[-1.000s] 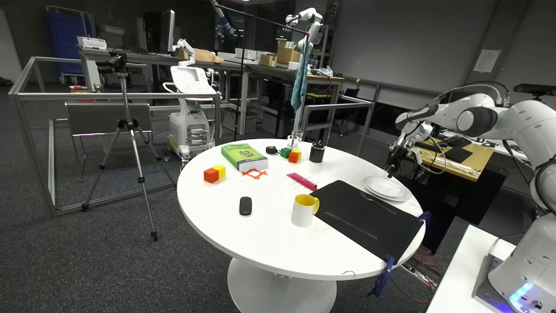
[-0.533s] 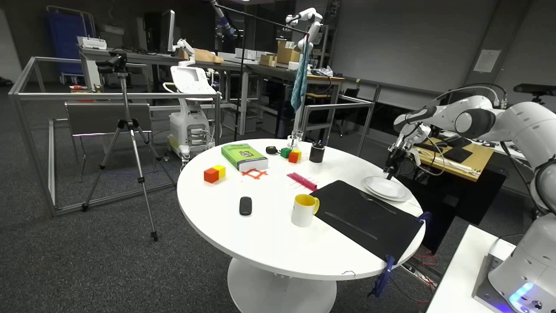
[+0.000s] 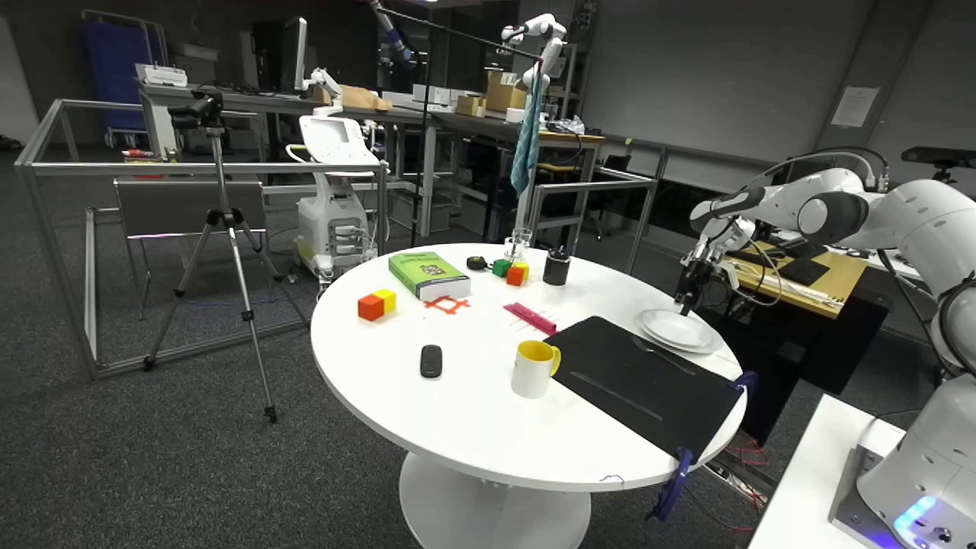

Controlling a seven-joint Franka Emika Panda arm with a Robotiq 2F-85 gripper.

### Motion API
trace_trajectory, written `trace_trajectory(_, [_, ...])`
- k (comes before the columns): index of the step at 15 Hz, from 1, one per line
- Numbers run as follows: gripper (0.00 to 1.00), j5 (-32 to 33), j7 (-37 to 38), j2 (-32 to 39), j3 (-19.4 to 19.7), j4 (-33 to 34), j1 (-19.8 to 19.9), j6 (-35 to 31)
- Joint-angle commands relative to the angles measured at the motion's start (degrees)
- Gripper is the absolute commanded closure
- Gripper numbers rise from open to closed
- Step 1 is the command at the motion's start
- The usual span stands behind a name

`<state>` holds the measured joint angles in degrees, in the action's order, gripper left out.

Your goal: Place the smaller white plate on the black mat between the fork and knife

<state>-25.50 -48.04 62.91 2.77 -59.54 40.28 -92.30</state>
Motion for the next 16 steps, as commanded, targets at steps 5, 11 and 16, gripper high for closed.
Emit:
trace_trajectory(5, [0.00, 1.8, -0.1, 2.4, 0.0, 4.6, -0.1, 3.7])
trace_trajectory(11, [0.00, 1.9, -0.4, 3.1, -0.1, 5.5, -0.2, 5.6])
trace_trajectory(16, [0.00, 2.5, -1.7, 3.9, 0.0, 6.6, -0.3, 6.8])
